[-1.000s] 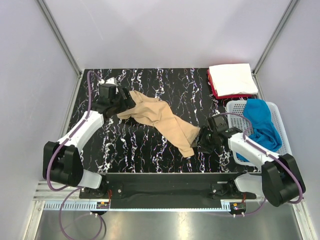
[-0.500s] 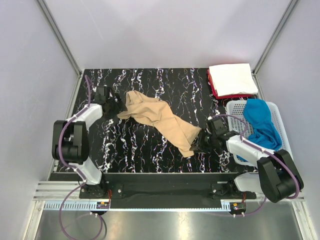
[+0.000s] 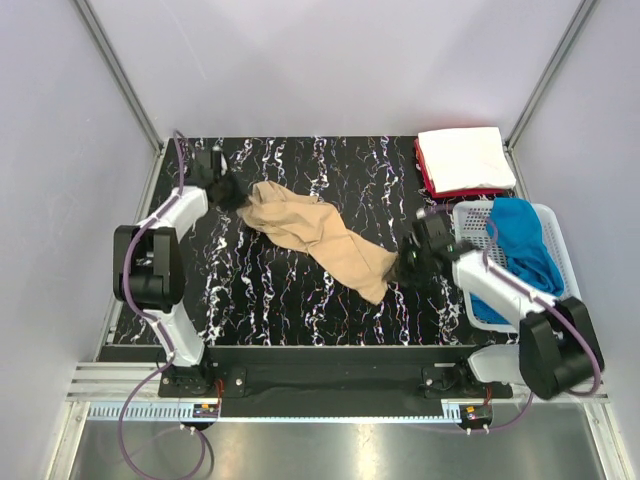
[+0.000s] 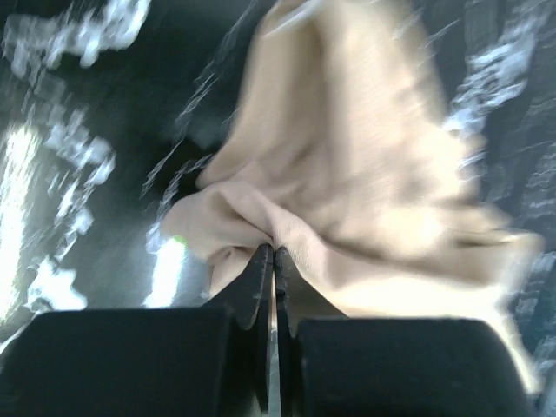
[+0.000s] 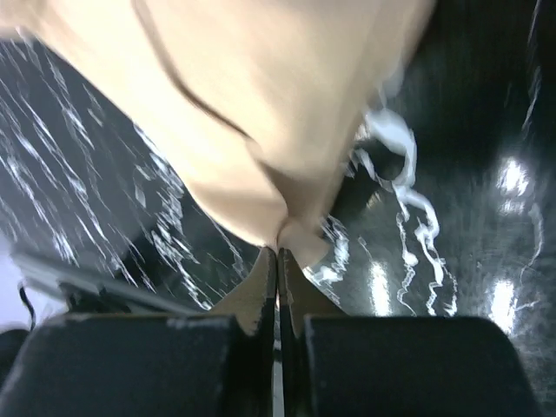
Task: Fold and stack the t-shirts
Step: Flatten the tshirt out
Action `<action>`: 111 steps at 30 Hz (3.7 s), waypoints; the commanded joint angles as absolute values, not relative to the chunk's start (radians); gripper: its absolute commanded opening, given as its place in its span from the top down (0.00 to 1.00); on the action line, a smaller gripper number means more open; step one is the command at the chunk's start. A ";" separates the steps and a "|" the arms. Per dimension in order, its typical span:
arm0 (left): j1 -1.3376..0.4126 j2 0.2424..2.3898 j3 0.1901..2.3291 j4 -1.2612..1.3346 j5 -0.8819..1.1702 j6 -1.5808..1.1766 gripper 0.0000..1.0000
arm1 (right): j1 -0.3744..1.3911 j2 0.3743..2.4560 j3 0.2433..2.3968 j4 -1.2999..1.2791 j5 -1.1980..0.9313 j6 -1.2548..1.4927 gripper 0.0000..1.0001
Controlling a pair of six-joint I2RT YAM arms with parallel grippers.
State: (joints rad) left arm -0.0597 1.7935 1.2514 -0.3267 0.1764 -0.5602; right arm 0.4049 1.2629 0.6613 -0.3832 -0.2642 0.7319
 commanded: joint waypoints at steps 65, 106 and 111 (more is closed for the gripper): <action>-0.535 2.273 1.901 -0.607 -0.486 -0.015 0.39 | 0.436 1.238 0.684 -0.405 -0.187 0.635 1.00; -0.117 0.978 0.942 -0.361 -0.146 -0.633 1.00 | 0.362 1.322 1.280 -0.463 0.151 0.311 1.00; -0.118 0.841 0.588 -0.316 -0.052 -0.825 1.00 | 0.383 1.258 0.906 -0.394 0.060 0.490 1.00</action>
State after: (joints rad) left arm -0.1211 0.9653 0.6647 -0.4103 -0.1127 -0.6594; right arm 0.3687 1.3094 1.0409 -0.4610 0.1253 0.3393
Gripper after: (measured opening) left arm 0.012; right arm 0.011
